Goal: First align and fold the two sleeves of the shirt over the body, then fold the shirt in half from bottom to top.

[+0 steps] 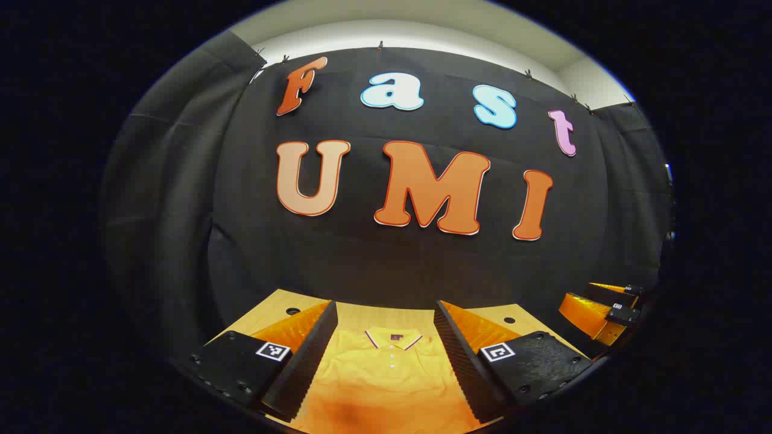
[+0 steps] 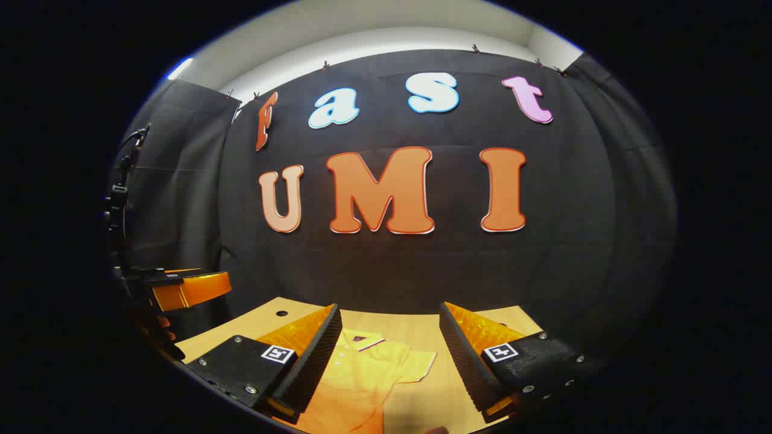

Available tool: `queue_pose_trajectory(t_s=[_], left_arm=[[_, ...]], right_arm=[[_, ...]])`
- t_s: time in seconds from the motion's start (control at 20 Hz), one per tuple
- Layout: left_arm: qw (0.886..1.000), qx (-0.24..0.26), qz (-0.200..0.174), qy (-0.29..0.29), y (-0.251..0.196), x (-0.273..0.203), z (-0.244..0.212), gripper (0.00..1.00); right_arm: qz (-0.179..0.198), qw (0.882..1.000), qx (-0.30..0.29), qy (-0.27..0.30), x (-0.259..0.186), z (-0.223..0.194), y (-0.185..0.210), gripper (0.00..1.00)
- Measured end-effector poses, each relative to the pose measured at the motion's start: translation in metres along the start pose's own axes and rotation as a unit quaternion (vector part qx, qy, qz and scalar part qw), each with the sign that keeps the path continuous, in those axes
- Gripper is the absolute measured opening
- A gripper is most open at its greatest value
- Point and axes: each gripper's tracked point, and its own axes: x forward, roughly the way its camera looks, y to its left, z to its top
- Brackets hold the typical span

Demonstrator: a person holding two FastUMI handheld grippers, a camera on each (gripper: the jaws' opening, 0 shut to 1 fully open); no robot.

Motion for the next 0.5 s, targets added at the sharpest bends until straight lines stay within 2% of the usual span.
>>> queue_pose_trajectory(t_s=[0.15,0.25,0.35,0.5], left_arm=[[1.0,0.002,0.005,-0.016,0.014,0.006,0.004,0.98],[1.0,0.009,-0.013,-0.022,0.021,0.015,0.009,0.98],[0.999,0.007,-0.04,-0.021,0.03,0.028,0.012,0.98],[0.998,0.021,-0.059,-0.027,0.053,0.046,0.023,0.98]], right_arm=[[-0.004,1.0,-0.003,0.007,0.014,-0.004,0.009,0.98],[-0.013,1.0,-0.007,-0.005,0.021,0.003,0.022,0.98],[-0.043,0.999,-0.004,-0.009,0.032,0.006,0.026,0.98],[-0.064,0.998,0.002,-0.015,0.042,0.012,0.051,0.98]])
